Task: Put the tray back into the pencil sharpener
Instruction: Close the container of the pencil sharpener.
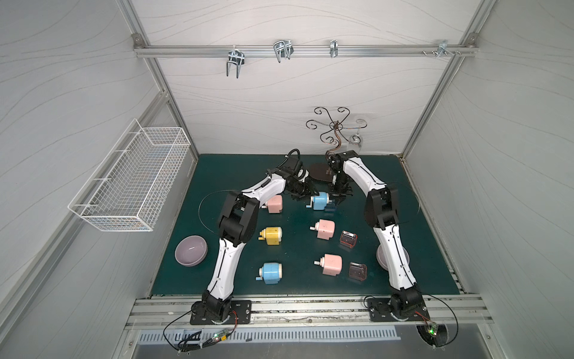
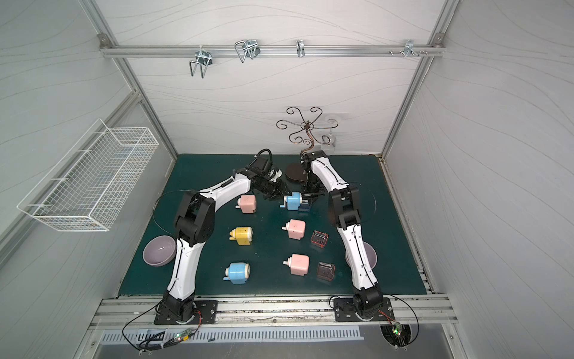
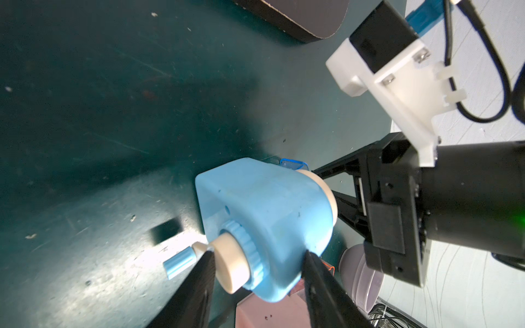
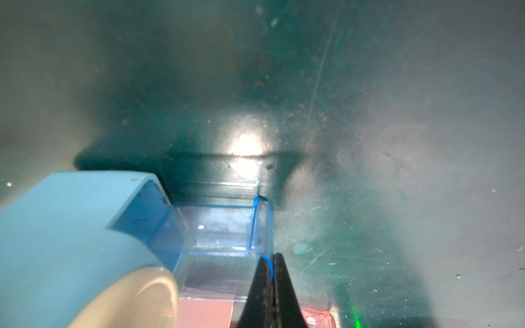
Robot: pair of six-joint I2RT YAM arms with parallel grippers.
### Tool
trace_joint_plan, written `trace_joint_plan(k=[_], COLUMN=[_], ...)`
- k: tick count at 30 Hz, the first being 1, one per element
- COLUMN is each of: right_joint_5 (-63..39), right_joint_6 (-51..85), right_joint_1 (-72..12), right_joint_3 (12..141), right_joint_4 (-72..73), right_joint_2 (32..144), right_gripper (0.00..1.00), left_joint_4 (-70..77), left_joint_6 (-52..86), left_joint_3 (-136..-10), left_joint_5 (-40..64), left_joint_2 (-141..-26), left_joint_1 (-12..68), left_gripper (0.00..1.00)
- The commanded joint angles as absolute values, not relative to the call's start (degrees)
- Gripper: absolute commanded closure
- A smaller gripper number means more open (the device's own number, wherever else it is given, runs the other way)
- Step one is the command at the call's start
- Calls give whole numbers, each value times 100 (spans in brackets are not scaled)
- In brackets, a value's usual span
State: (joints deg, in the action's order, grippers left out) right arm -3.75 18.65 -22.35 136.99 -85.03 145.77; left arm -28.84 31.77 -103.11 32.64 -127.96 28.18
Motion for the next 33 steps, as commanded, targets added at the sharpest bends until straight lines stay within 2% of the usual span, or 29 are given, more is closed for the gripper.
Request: trace_joint_plan(k=[1, 33], right_joint_5=[-527, -633], right_joint_6=[1980, 2156], right_joint_1=[-2205, -2176], right_joint_3=[13766, 13418], right_joint_4=[-8431, -7943], right_joint_2=[14699, 14265], right_gripper=[100, 100], left_joint_4=[-2950, -2953], left_joint_6=[3154, 3138], left_joint_3=[-10441, -10441], left_joint_5=[3260, 3253], left_joint_2=[-13128, -13171], left_joint_1=[2918, 2936], left_gripper=[48, 48])
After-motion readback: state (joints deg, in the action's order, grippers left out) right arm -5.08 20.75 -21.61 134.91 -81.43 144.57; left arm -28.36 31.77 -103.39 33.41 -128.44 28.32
